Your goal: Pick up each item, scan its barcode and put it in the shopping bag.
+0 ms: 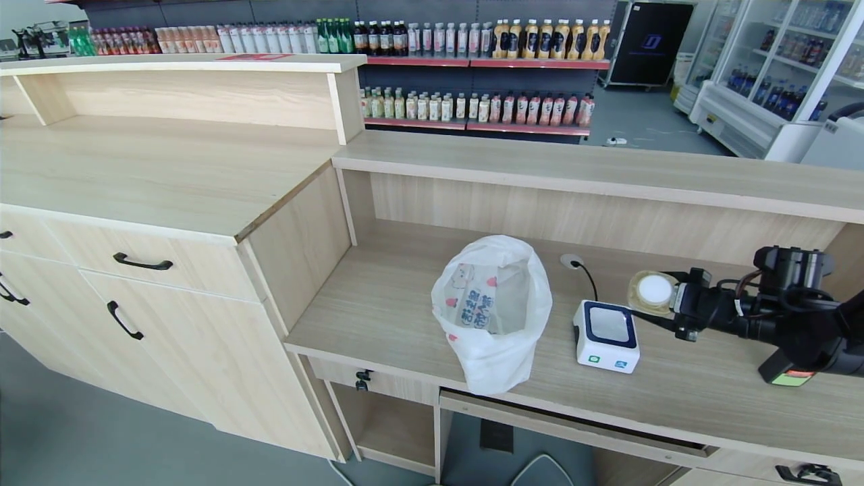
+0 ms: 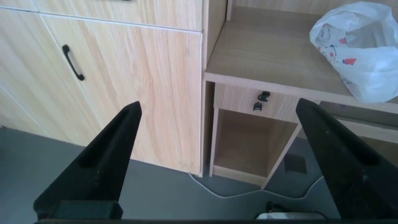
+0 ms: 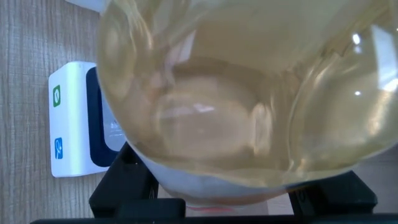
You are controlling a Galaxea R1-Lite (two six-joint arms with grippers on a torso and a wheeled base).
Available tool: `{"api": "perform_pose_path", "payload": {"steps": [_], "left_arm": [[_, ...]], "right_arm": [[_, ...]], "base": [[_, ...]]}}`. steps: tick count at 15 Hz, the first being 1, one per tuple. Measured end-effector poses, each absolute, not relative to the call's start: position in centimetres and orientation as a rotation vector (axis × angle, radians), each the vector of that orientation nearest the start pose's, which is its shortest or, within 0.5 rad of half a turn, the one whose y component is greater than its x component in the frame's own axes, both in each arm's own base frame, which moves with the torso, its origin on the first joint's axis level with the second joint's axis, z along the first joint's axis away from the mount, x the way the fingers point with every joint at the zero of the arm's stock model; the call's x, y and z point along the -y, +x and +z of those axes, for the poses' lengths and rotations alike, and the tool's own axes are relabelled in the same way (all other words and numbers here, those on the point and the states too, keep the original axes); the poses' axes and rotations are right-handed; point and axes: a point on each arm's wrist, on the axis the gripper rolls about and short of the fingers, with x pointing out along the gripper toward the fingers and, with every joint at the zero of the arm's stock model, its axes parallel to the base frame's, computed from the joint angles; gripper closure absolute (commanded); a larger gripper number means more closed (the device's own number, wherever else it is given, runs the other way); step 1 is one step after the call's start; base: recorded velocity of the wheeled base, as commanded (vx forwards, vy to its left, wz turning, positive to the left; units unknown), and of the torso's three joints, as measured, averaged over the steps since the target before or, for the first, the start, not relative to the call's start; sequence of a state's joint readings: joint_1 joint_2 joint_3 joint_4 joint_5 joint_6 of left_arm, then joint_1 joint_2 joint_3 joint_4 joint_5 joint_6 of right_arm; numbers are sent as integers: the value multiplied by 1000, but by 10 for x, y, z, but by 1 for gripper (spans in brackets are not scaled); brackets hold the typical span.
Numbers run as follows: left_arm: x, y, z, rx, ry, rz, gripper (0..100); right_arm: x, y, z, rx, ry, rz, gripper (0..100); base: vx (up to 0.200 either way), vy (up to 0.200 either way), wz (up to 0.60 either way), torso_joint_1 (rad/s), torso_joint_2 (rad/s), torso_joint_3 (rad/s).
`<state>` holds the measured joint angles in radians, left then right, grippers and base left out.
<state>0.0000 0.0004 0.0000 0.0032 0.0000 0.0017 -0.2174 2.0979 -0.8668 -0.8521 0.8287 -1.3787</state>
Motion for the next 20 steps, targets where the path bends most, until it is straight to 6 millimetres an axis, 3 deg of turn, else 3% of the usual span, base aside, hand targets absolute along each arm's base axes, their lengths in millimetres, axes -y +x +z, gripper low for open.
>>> {"api": "perform_pose_path", "payload": {"steps": [13,15,17,19,20], "left_arm": [[0,-23,75,-3,2,0,0],[0,-23,75,-4,2,0,0],[0,-23,75,-4,1,0,0],[0,-23,75,-4,2,0,0],[0,-23,75,-4,2,0,0]], "right_arm": [[53,384,85,177,-1132,732,100],[56,387,104,201,-1117,692,100],[66,378,135,181,-1044,603,100],[91,351,174,142,-964,439,100],[112,328,186,103,-940,337,100]], "base": [[0,0,0,0,0,0],[0,0,0,0,0,0],[0,0,0,0,0,0],[0,0,0,0,0,0],[0,0,0,0,0,0]]}}
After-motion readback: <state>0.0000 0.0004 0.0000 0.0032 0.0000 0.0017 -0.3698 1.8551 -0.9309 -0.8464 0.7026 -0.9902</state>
